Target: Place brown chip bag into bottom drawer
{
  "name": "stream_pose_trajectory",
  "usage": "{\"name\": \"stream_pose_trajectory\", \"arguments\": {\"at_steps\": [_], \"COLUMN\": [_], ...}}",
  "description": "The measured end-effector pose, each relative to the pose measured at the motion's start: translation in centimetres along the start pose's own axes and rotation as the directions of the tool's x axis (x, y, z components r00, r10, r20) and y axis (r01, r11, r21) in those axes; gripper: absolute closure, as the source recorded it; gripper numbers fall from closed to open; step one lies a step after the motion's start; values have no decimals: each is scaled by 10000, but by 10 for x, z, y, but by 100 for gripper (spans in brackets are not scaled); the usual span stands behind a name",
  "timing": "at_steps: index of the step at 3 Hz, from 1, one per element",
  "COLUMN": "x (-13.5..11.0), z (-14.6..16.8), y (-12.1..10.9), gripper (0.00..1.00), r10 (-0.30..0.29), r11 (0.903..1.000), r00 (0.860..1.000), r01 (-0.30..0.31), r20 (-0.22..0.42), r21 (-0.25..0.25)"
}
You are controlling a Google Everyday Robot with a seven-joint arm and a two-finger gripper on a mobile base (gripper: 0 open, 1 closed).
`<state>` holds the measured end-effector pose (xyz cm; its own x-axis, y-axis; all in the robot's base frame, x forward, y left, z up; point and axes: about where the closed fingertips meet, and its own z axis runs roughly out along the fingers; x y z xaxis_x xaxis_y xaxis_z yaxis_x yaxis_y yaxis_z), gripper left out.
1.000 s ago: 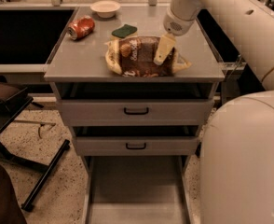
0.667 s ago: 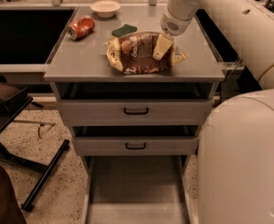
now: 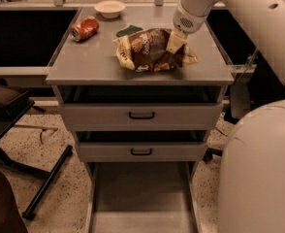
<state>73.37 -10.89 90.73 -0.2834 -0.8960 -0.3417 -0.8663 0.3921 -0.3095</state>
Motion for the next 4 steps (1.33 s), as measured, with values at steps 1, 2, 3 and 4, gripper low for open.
{"name": "stream_pose_trajectory", "arguments": {"at_steps": [1, 2, 3, 4], "x": [9, 20, 31, 41], "z": [-59, -107, -114, -93], "y": [20, 59, 114, 166], "gripper": [100, 100, 100, 100], "r10": [437, 1385, 1970, 2022], "r11": [9990, 9903, 9775, 9610], "r00": [9990, 9899, 9785, 9758], "r01": [-437, -1381, -1912, -1812], "r20": [-28, 300, 613, 839], "r21": [53, -136, -890, -2087]}}
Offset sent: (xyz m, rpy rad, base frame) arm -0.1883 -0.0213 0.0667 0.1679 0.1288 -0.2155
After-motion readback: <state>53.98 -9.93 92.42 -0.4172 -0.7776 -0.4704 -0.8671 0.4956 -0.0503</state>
